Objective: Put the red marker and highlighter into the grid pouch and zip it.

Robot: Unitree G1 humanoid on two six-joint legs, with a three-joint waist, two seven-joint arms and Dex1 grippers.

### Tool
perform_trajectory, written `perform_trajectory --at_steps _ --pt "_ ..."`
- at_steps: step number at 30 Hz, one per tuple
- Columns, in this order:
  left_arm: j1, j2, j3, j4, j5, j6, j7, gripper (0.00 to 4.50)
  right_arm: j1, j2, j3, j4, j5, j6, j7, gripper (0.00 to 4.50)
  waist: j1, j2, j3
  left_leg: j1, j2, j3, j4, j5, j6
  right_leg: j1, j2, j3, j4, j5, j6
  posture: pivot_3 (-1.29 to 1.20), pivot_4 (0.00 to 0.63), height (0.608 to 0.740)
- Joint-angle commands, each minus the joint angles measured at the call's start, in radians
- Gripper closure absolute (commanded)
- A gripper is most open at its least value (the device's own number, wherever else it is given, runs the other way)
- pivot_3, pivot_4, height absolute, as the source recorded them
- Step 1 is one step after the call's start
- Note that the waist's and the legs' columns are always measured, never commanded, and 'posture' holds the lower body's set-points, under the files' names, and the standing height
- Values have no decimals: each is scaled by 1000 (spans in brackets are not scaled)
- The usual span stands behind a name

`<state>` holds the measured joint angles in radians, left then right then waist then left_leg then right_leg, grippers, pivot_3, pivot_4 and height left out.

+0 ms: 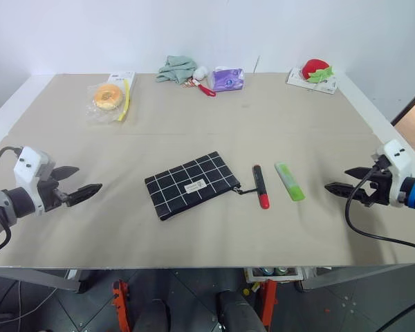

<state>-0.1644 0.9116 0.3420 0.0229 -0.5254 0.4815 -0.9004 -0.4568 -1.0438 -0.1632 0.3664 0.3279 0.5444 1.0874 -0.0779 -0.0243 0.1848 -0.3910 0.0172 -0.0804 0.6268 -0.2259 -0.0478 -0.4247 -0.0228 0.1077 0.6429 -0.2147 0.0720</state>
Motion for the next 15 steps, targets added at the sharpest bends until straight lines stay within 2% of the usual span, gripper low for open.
perform_trajectory --at_steps 1,15 --pt "-10 9 23 1 9 4 10 24 -12 -3 -36 -29 11 -5 -5 0 0 0 0 0 0 0 0 0 0 0 0 0 0 0 0 0 150 739" --pt "-19 4 59 11 5 20 59 24 -31 6 -31 -17 12 -21 3 0 0 0 0 0 0 0 2 0 0 0 0 0 2 0 0 0 150 739"
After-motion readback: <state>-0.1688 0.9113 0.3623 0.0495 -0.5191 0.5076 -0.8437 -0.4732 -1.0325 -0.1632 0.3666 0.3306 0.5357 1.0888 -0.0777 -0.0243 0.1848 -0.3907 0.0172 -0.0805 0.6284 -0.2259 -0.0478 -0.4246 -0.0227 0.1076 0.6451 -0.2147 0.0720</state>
